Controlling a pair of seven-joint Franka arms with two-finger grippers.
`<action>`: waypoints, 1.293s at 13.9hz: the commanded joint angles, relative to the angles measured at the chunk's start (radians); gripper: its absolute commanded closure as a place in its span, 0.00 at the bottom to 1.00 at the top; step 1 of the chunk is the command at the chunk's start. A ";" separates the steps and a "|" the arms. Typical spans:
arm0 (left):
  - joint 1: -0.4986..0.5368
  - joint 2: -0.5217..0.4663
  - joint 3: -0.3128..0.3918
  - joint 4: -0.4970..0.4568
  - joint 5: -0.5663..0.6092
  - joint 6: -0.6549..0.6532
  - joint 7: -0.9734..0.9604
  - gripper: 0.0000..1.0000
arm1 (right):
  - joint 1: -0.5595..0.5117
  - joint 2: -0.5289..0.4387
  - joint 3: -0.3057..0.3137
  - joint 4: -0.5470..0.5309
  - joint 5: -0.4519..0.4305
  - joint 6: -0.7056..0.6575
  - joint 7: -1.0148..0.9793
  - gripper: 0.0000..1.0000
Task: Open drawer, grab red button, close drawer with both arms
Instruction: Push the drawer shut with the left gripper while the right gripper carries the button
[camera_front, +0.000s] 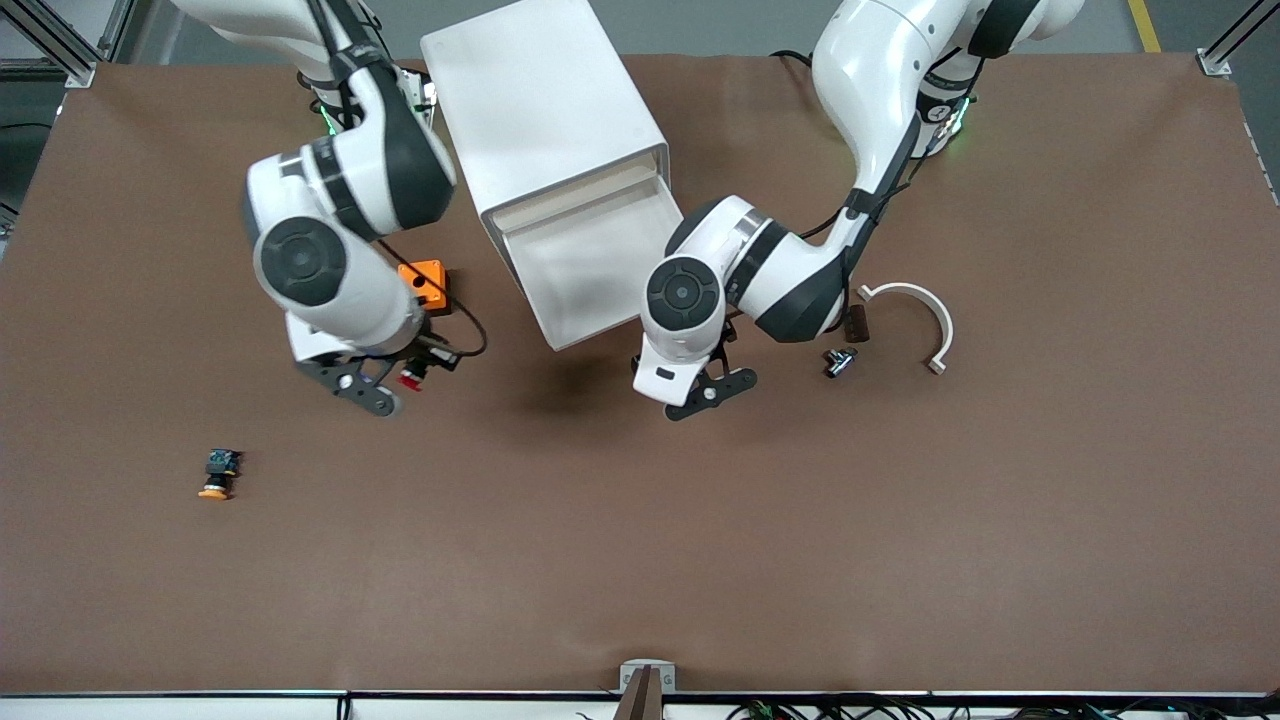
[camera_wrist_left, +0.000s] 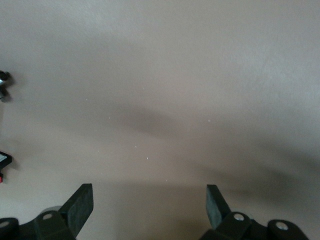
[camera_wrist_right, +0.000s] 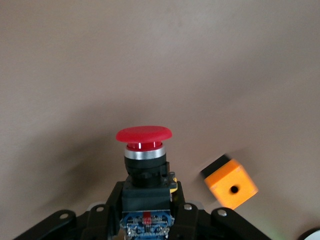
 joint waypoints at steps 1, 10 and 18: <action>-0.017 -0.001 0.001 -0.004 -0.010 0.010 0.001 0.01 | -0.120 -0.047 0.019 -0.057 0.001 0.003 -0.195 1.00; -0.088 0.016 0.001 -0.007 -0.062 0.009 0.002 0.01 | -0.344 0.008 0.017 -0.121 -0.011 0.208 -0.584 0.99; -0.126 0.016 -0.003 -0.045 -0.197 0.010 0.004 0.01 | -0.430 0.145 0.019 -0.121 -0.011 0.426 -0.744 0.99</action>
